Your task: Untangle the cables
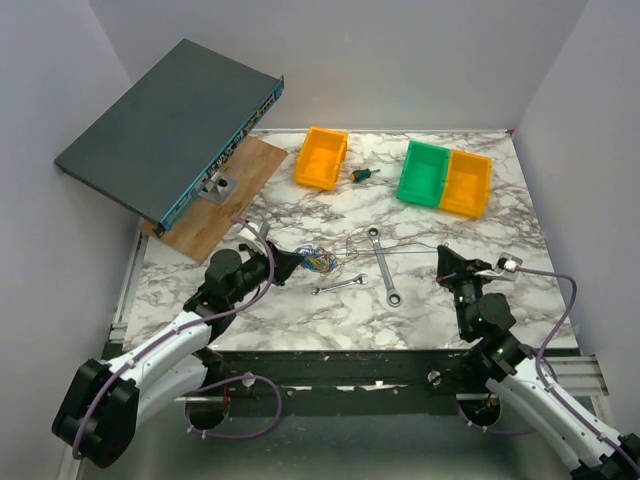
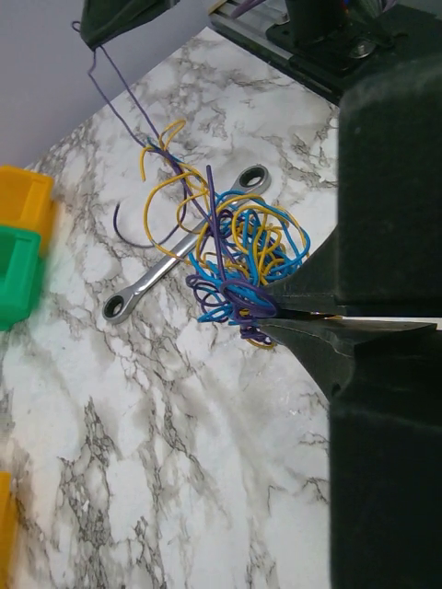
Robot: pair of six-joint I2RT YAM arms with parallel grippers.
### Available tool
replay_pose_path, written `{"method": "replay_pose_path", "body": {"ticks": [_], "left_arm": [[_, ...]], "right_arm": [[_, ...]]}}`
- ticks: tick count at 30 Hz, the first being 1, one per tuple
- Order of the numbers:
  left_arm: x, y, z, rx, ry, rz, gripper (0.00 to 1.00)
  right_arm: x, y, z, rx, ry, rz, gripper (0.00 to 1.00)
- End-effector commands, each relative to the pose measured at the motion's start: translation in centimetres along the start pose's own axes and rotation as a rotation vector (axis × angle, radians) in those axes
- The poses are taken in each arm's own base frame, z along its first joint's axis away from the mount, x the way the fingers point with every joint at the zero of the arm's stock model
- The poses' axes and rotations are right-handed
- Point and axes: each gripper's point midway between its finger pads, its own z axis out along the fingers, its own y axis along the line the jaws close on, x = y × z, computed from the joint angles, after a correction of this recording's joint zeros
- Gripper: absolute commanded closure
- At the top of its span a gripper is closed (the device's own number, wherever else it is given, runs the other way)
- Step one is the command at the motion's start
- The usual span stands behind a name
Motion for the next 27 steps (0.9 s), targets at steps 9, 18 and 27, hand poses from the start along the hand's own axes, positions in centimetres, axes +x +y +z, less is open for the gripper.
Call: {"method": "replay_pose_path", "body": {"ticks": [9,18,27], "left_arm": [[-1.0,-2.9,-0.2,0.182,-0.033,0.074,1.0],[-0.2,-6.4,0.2,0.376,0.033,0.084,1.0],[1.3,-8.7,0.9,0.46,0.11,0.116,1.0]], "right_arm": [[6.7,6.8,-1.1,-0.45,0.28,-0.215,0.09],[14.1,14.0,-6.5,-1.01,0.694,-0.177,0.21],[14.4,14.7,-7.6,-1.082,0.738,-0.147,0.46]]}}
